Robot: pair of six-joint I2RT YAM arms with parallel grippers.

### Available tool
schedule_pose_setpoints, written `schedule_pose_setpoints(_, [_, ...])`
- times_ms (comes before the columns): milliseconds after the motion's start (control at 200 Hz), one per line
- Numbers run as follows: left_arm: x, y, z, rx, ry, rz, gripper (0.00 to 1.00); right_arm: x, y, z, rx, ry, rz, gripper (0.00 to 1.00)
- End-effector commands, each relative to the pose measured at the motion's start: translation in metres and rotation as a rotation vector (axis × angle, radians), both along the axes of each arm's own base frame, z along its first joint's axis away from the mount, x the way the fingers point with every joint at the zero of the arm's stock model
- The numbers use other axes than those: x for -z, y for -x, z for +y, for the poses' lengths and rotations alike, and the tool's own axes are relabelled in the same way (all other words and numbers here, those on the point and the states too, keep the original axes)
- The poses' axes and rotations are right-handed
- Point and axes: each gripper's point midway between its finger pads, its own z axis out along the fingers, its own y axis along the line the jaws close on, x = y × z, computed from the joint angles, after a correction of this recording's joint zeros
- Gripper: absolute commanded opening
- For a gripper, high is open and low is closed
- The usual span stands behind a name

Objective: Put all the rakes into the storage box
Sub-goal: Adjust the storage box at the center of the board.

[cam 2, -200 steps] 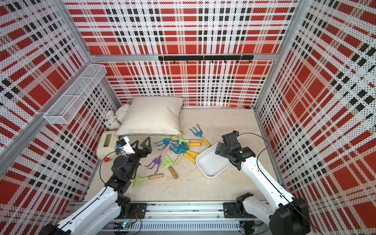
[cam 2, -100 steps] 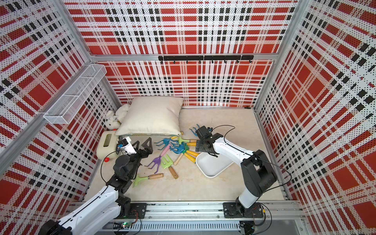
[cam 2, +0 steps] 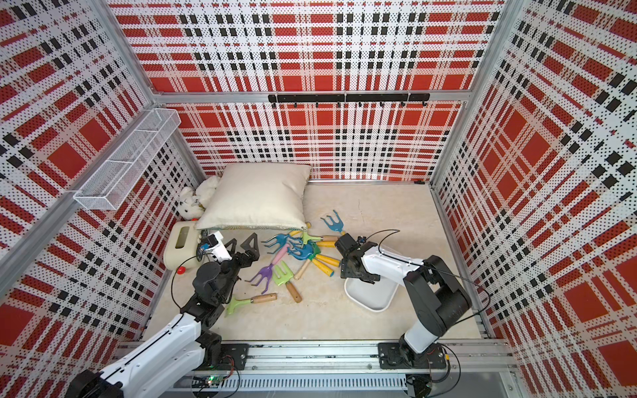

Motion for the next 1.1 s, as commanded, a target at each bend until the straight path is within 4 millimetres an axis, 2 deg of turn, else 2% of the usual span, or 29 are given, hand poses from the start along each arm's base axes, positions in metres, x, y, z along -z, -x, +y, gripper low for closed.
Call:
schedule_pose_setpoints(0, [-0.008, -0.001, -0.003, 0.003, -0.003, -0.016, 0.99, -0.016, 0.014, -0.014, 0.06, -0.02, -0.051, 0.95])
schedule_pose_setpoints(105, [-0.007, -0.001, -0.003, 0.001, -0.005, -0.016, 0.99, -0.031, 0.017, -0.015, 0.059, -0.064, -0.097, 0.95])
schedule_pose_setpoints(251, [-0.006, -0.002, -0.002, -0.007, -0.008, -0.012, 0.99, -0.06, 0.004, 0.013, -0.03, -0.202, -0.173, 0.94])
schedule_pose_setpoints(336, [-0.006, -0.002, -0.001, -0.01, -0.009, -0.013, 0.99, -0.055, -0.001, 0.002, -0.011, -0.121, -0.164, 0.92])
schedule_pose_setpoints(396, [-0.007, -0.001, -0.001, -0.011, -0.009, -0.016, 0.99, -0.047, -0.003, -0.01, 0.013, -0.031, -0.139, 0.88])
schedule_pose_setpoints(461, [-0.008, -0.001, 0.0, -0.015, -0.01, -0.019, 0.99, -0.04, -0.009, -0.014, 0.016, 0.014, -0.128, 0.84])
schedule_pose_setpoints(551, [-0.006, -0.001, 0.0, -0.017, -0.012, -0.014, 0.99, -0.032, -0.019, -0.007, -0.017, 0.033, -0.114, 0.71])
schedule_pose_setpoints(616, [-0.006, -0.002, -0.001, -0.013, -0.013, -0.011, 0.99, -0.025, -0.026, 0.002, -0.051, 0.025, -0.1, 0.56])
schedule_pose_setpoints(691, [-0.005, -0.002, -0.001, -0.013, -0.014, -0.009, 0.99, -0.025, -0.03, 0.004, -0.064, 0.047, -0.101, 0.4])
schedule_pose_setpoints(837, [-0.007, -0.001, 0.0, -0.016, -0.012, -0.017, 0.99, -0.033, -0.032, 0.002, -0.096, 0.078, -0.122, 0.23])
schedule_pose_setpoints(917, [-0.008, -0.001, 0.0, -0.017, -0.012, -0.018, 0.99, -0.039, -0.029, 0.002, -0.125, 0.076, -0.131, 0.22])
schedule_pose_setpoints(962, [-0.008, -0.001, 0.0, -0.015, -0.01, -0.018, 0.99, -0.042, -0.027, 0.0, -0.127, 0.083, -0.135, 0.27])
schedule_pose_setpoints(997, [-0.008, -0.001, 0.0, -0.015, -0.01, -0.018, 0.99, -0.044, -0.026, -0.001, -0.137, 0.085, -0.137, 0.27])
schedule_pose_setpoints(1057, [-0.008, -0.001, 0.0, -0.014, -0.007, -0.019, 0.99, -0.053, -0.025, 0.004, -0.167, 0.07, -0.161, 0.27])
schedule_pose_setpoints(1092, [-0.008, -0.001, 0.0, -0.015, -0.007, -0.019, 0.99, -0.059, -0.023, 0.009, -0.187, 0.055, -0.177, 0.32])
